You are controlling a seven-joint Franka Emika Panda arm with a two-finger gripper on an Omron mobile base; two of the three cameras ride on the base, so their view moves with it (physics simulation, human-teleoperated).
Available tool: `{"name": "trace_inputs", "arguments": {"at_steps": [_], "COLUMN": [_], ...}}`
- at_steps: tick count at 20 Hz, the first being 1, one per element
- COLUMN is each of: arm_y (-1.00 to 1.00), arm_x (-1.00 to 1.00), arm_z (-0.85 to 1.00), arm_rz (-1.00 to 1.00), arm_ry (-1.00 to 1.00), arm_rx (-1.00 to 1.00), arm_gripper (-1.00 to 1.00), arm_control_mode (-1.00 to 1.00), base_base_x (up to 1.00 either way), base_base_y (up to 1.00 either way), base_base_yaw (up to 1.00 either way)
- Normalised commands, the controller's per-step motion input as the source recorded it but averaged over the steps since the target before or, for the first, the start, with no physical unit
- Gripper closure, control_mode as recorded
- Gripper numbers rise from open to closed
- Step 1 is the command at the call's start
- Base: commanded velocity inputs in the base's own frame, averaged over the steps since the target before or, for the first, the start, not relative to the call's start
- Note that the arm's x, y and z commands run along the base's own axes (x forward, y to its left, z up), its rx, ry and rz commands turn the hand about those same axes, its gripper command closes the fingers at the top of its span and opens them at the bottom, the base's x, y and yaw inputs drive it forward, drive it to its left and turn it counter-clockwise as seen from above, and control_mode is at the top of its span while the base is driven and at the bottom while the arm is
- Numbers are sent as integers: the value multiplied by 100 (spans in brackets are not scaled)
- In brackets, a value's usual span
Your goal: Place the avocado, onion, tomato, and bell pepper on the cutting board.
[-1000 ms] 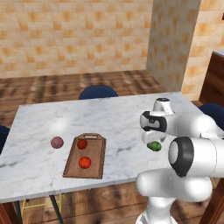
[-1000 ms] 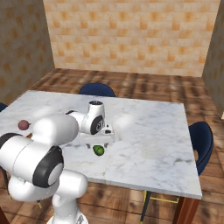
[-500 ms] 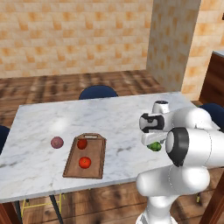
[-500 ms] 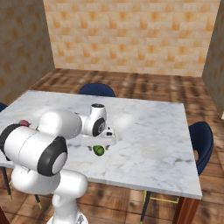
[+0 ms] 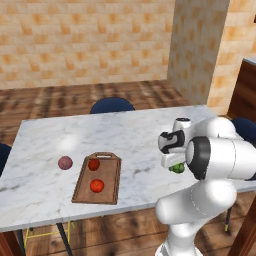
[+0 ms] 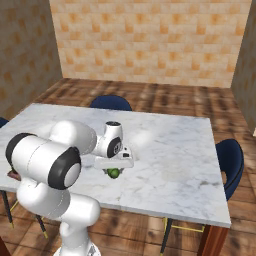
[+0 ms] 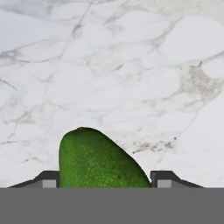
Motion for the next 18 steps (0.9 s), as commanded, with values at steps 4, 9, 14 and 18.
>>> {"name": "trace_inputs", "arguments": {"at_steps": [4,9,14,18], "arm_y": [0,10,56,87], "arm_x": [-14,-21,-11,0], "arm_z": [4,43,64,70], "arm_rz": [2,7,10,10], "arm_ry": [0,0,0,0], "arm_rx": [4,11,15,9], "arm_gripper": [100,100,100,100], "arm_control_mode": [-100,-100,-100,-100], "base_base_x": [0,0,0,0], "base_base_y": [0,0,0,0], "base_base_yaw": [0,0,0,0]}}
